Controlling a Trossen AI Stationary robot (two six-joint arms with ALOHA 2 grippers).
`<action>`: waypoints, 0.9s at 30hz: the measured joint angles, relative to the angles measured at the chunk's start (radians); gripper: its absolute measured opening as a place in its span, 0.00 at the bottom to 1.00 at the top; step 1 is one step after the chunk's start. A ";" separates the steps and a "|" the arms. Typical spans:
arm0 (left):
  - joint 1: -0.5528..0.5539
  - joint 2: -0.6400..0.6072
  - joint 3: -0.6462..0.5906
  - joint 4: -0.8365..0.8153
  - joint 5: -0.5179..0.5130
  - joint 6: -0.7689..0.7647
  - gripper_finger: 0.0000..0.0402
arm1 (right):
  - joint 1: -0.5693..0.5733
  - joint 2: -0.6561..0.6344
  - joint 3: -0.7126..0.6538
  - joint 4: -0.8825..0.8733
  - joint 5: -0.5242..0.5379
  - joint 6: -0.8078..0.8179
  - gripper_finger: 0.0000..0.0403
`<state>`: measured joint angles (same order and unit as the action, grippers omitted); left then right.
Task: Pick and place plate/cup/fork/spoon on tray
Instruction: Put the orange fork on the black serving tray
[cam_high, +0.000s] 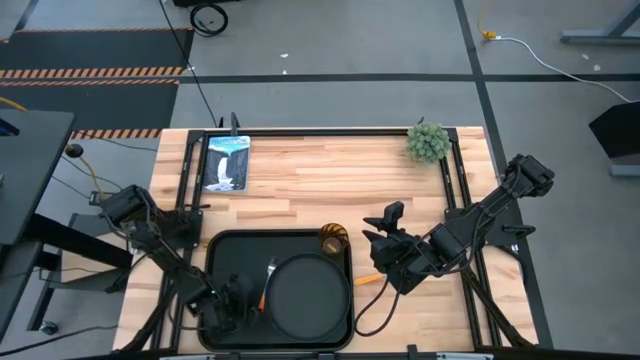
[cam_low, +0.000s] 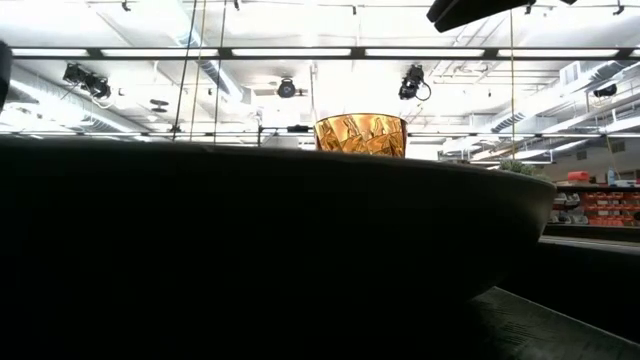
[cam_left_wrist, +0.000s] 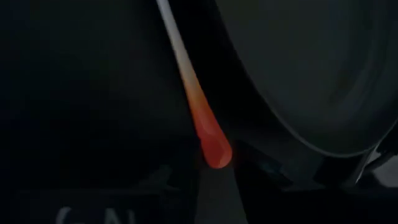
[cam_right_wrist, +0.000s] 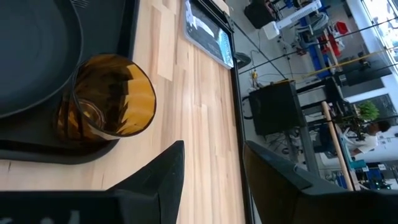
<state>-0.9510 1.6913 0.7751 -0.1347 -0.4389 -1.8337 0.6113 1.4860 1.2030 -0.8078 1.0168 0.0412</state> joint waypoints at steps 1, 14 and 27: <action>0.005 0.001 0.015 -0.021 0.010 0.034 0.26 | 0.000 0.000 0.000 0.000 0.000 -0.002 0.42; 0.140 0.002 0.335 -0.759 -0.066 0.147 0.18 | 0.000 0.000 0.000 0.024 0.001 -0.026 0.42; 0.478 -0.010 0.264 -0.791 0.135 0.734 0.06 | 0.001 0.000 0.000 0.099 -0.019 -0.094 0.42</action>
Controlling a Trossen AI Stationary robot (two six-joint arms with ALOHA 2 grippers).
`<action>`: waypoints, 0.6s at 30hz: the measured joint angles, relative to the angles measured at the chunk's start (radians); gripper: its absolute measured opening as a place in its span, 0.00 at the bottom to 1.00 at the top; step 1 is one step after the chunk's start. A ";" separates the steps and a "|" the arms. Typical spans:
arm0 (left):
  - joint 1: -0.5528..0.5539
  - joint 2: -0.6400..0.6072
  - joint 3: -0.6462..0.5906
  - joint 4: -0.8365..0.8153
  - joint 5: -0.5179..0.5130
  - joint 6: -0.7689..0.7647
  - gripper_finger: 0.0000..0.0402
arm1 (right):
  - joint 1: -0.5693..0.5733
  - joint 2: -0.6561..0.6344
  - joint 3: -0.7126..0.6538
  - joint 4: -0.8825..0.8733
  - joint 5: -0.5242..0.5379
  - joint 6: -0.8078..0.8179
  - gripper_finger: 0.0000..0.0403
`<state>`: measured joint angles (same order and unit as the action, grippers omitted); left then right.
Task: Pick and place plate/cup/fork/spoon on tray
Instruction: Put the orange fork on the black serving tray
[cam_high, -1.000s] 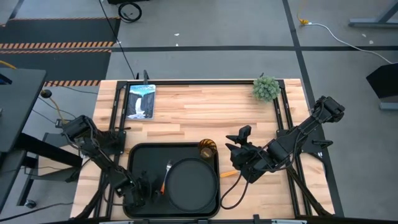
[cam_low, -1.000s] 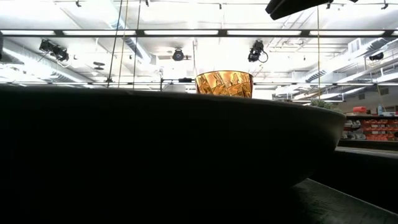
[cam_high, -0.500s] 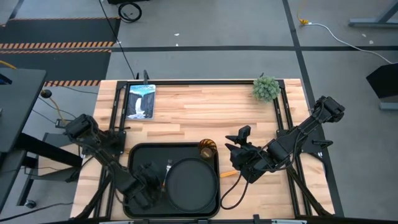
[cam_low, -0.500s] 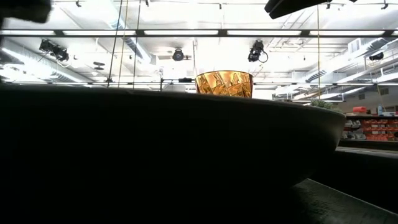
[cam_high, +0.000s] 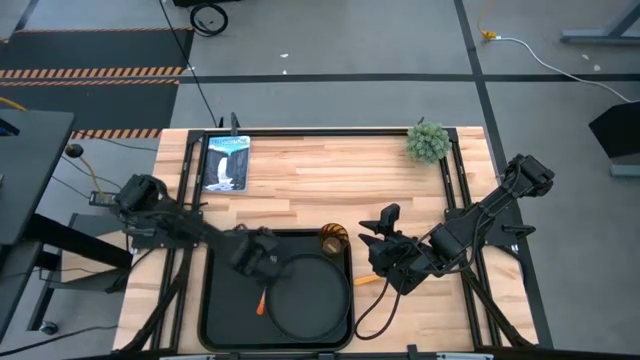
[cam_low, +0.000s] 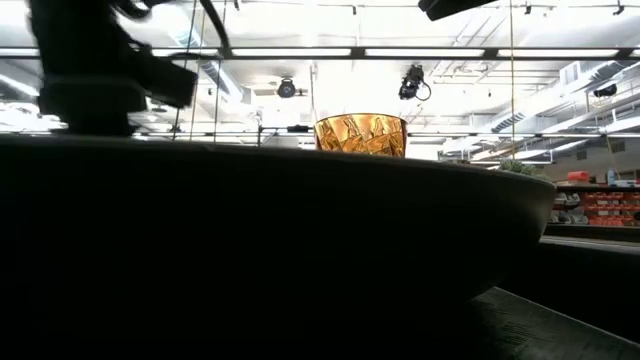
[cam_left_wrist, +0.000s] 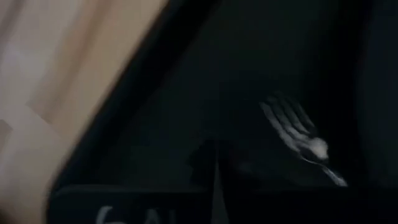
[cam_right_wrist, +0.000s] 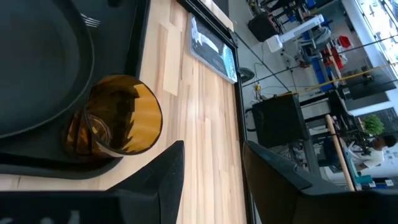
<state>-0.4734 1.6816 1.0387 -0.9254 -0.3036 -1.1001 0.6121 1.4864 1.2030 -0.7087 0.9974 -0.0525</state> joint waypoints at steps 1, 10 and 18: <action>0.020 -0.011 -0.009 0.001 0.003 0.028 0.04 | 0.000 0.000 0.000 0.000 0.000 -0.001 0.42; 0.114 -0.277 -0.243 0.135 -0.012 0.117 0.02 | 0.000 0.000 0.000 0.007 -0.001 -0.003 0.42; 0.117 -0.454 -0.504 0.617 0.054 0.066 0.04 | 0.000 0.000 0.000 0.038 -0.006 -0.004 0.42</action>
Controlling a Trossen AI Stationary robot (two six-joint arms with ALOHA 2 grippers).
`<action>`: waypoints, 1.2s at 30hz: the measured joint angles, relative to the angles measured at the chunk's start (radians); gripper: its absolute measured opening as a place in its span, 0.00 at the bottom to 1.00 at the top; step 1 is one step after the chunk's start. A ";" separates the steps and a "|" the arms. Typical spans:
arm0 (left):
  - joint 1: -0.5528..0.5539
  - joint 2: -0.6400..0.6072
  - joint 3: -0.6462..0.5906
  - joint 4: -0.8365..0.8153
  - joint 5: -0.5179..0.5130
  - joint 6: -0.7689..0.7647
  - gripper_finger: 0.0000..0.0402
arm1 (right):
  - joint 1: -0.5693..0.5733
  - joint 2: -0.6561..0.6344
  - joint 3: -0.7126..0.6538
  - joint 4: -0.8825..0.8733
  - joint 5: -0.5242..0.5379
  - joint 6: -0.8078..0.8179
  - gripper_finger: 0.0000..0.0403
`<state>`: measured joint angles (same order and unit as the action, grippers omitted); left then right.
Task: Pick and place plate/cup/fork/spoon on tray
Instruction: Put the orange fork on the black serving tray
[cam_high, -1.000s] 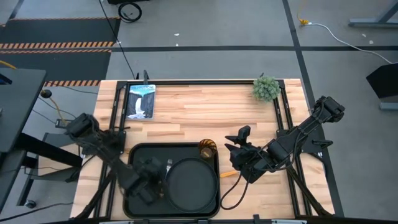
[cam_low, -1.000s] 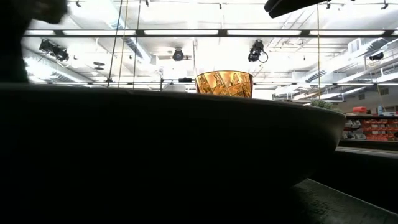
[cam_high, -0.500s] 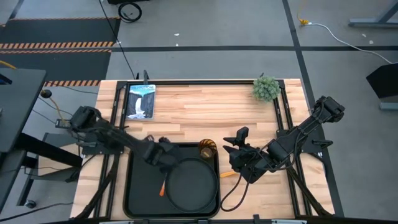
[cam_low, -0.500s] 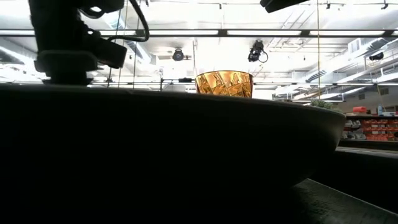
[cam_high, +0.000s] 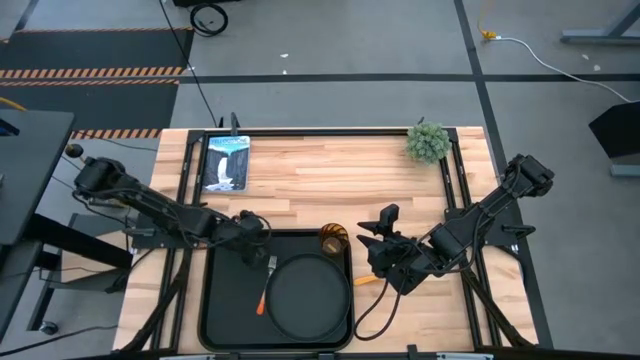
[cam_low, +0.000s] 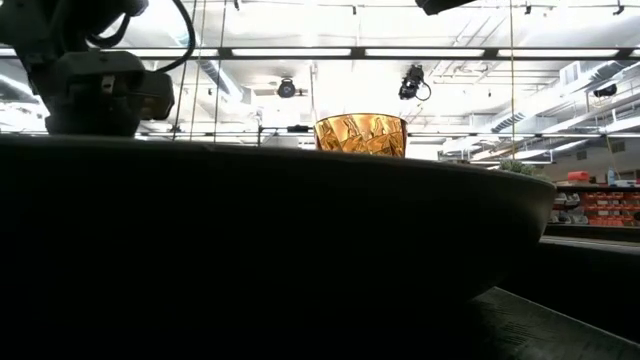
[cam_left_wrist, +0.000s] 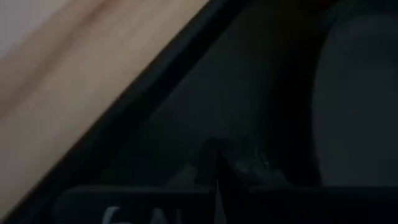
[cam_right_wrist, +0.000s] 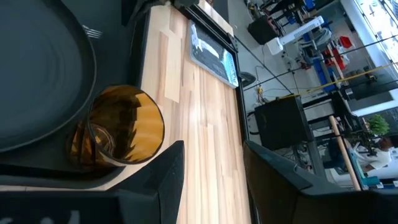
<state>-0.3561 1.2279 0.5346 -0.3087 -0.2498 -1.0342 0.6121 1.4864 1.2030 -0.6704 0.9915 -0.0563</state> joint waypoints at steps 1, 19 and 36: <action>0.000 -0.001 -0.012 0.029 0.008 -0.001 0.06 | 0.000 0.000 0.000 0.000 -0.002 0.000 0.42; -0.001 0.144 -0.018 0.208 0.109 0.084 0.32 | 0.000 0.000 0.000 0.026 -0.027 -0.001 0.42; -0.001 0.194 -0.018 0.257 0.139 0.103 0.29 | 0.000 0.000 0.000 0.029 -0.027 -0.007 0.42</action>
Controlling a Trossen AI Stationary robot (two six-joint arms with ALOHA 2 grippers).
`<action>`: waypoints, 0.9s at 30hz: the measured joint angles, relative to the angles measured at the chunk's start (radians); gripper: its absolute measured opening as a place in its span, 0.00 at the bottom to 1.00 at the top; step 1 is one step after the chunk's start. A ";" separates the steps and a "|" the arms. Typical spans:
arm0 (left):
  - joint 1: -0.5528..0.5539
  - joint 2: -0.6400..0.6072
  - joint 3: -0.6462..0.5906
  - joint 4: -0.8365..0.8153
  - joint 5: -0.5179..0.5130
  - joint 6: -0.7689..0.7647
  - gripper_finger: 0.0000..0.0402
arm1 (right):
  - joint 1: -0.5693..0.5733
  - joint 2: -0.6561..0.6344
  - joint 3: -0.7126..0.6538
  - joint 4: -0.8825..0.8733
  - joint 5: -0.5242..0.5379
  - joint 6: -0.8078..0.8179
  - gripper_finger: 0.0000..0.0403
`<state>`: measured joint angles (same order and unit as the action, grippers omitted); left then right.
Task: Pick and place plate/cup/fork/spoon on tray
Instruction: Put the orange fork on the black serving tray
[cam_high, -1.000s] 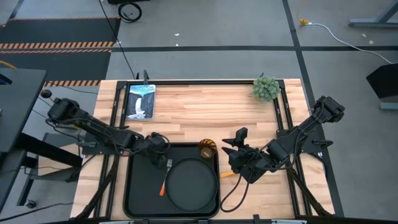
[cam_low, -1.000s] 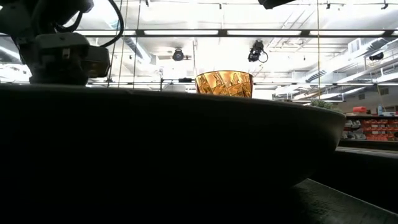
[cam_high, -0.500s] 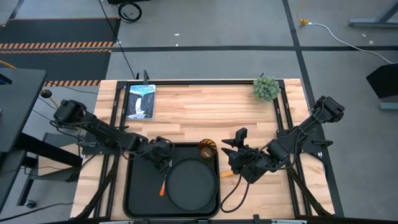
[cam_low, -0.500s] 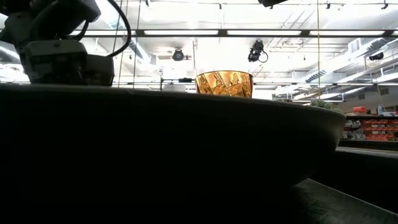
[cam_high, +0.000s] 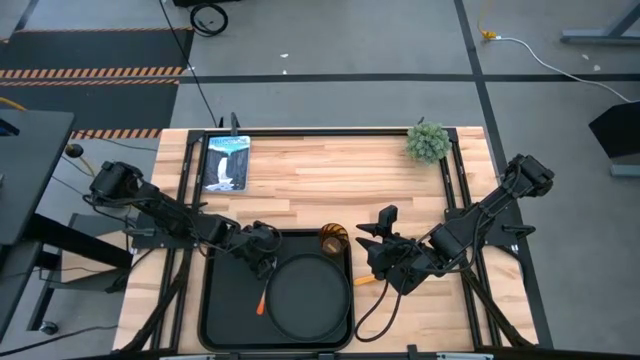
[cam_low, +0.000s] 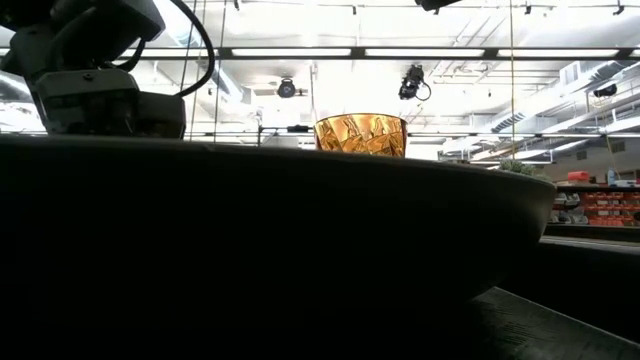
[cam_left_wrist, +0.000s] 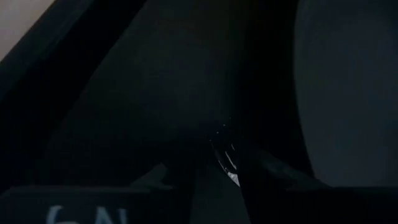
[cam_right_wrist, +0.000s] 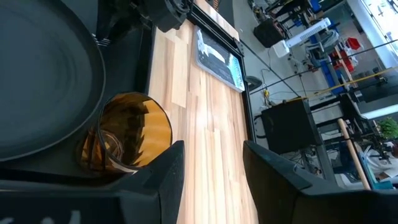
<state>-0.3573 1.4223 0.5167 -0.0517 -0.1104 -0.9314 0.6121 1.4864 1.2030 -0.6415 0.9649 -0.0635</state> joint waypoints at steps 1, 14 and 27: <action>0.000 0.000 0.000 0.000 0.000 0.000 0.29 | 0.000 0.000 0.000 0.000 0.000 0.000 0.42; 0.000 0.000 0.000 0.003 -0.008 0.001 0.11 | 0.000 0.000 0.000 0.001 0.000 0.000 0.42; -0.022 -0.002 0.002 0.003 0.006 -0.003 0.03 | 0.000 0.000 0.000 0.000 0.000 0.000 0.42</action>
<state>-0.3788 1.4199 0.5190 -0.0491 -0.1049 -0.9345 0.6121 1.4864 1.2030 -0.6411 0.9653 -0.0633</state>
